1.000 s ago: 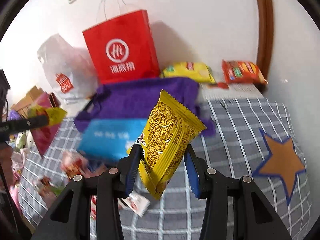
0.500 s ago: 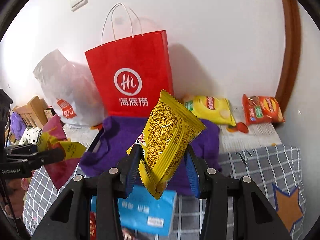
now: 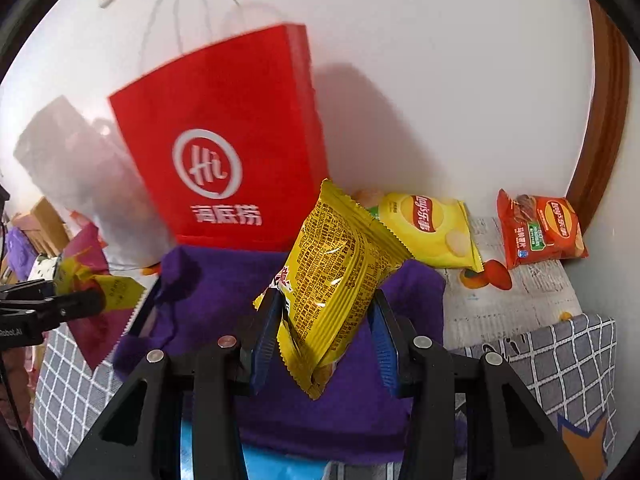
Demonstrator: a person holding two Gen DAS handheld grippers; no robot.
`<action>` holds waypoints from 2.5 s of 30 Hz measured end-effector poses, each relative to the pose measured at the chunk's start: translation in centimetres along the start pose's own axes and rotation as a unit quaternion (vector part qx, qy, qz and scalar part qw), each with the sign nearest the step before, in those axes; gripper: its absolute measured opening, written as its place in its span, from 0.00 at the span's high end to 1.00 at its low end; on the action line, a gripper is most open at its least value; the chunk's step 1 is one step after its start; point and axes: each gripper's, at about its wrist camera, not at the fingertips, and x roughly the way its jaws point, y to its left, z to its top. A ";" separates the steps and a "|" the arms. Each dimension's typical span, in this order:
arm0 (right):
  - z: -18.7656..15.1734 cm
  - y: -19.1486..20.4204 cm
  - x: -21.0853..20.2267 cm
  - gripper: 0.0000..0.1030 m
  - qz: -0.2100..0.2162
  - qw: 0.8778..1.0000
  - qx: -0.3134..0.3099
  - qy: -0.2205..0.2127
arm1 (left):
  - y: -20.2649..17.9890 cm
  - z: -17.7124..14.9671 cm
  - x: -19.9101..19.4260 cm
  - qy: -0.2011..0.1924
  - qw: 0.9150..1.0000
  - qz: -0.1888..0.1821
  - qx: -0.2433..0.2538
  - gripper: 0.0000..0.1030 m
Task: Organize snacks
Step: 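Carry both held bags up over the purple towel, then open both tools to drop the bags onto the purple towel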
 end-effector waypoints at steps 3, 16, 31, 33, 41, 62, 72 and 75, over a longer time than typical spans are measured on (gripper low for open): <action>0.2 -0.7 1.7 0.57 -0.002 1.000 0.006 0.007 | 0.3 0.6 1.5 0.010 1.000 -0.002 0.000 0.42; -0.9 -1.9 7.7 0.57 -0.014 0.999 0.010 0.051 | 1.3 0.7 7.9 0.062 0.998 -0.016 0.019 0.42; -1.8 -2.0 9.8 0.57 -0.013 0.997 0.005 0.082 | 1.1 0.9 10.4 0.082 0.996 -0.016 0.016 0.42; -1.9 -2.0 9.8 0.57 -0.014 0.996 0.004 0.084 | 1.0 0.9 10.7 0.084 0.996 -0.014 0.018 0.42; -1.9 -2.3 10.6 0.57 -0.016 0.996 0.002 0.093 | 0.6 0.8 12.0 0.097 0.995 -0.012 0.022 0.42; -2.1 -2.5 11.6 0.46 -0.022 0.994 -0.004 0.106 | -0.7 0.9 12.3 0.106 0.993 -0.006 0.047 0.35; -1.6 -2.1 9.8 0.32 -0.023 0.997 -0.013 0.078 | -2.2 1.3 10.0 0.071 0.995 0.005 0.074 0.22; -1.3 -2.1 8.7 0.32 -0.030 0.997 -0.015 0.062 | -2.3 1.3 9.2 0.064 0.995 0.008 0.074 0.22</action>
